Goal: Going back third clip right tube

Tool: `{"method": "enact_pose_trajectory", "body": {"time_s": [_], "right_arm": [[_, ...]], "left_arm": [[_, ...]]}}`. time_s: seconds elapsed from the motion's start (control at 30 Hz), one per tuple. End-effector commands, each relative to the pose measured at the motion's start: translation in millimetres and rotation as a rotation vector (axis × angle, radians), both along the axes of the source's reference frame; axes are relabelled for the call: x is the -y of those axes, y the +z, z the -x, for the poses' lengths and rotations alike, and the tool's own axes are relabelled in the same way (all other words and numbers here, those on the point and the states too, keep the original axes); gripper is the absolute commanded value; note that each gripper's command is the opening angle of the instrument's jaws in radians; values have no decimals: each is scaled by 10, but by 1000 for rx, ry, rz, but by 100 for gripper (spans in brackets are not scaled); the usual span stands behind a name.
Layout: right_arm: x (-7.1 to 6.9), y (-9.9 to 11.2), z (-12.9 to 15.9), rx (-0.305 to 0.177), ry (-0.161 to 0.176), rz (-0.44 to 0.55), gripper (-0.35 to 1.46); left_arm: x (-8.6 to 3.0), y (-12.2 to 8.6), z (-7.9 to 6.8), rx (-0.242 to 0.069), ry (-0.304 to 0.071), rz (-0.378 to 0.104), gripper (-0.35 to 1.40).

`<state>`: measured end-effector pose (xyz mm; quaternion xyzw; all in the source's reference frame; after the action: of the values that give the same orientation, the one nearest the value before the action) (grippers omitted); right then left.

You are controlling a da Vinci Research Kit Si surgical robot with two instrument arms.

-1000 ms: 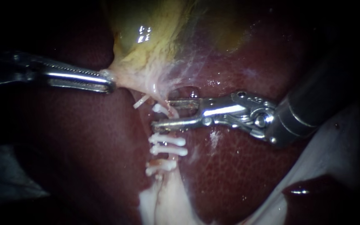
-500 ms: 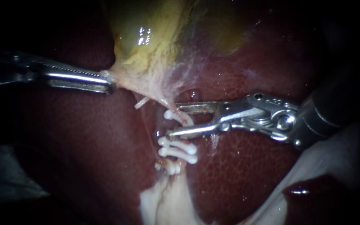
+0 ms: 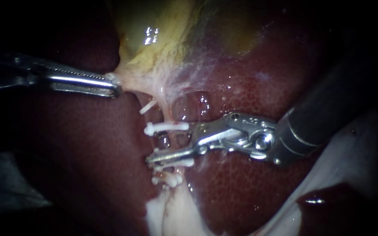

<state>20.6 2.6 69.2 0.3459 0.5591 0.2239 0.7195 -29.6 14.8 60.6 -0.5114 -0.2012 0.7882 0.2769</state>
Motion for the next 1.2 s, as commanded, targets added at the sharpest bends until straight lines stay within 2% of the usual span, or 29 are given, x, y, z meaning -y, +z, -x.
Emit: {"method": "enact_pose_trajectory", "body": {"time_s": [0.03,0.17,0.33,0.4,0.5,0.67,0.87,1.0,1.07,1.2], "right_arm": [[-4,-3,2,-5,13,-3,50],[-14,-8,6,-12,29,-10,50],[-11,-6,13,-4,35,-5,50],[-12,-6,20,2,33,27,50],[-12,-10,40,21,9,119,50],[-13,-32,81,40,-32,301,50],[-17,-71,123,55,-51,447,50],[-19,-93,144,70,-53,491,50],[-22,-100,152,77,-68,506,50],[-24,-105,160,72,-80,517,50]], "left_arm": [[0,0,0,-1,-1,0,-35],[0,0,1,-1,-1,0,-35],[0,0,0,-1,-1,0,-35],[0,0,0,-1,-1,0,-35],[0,0,-1,-1,0,0,-35],[0,0,-1,-1,0,0,-35],[0,0,-2,0,0,0,-35],[0,1,-2,0,0,0,-35],[-1,1,-2,0,1,0,-35],[-4,6,-2,0,1,1,-35]]}}
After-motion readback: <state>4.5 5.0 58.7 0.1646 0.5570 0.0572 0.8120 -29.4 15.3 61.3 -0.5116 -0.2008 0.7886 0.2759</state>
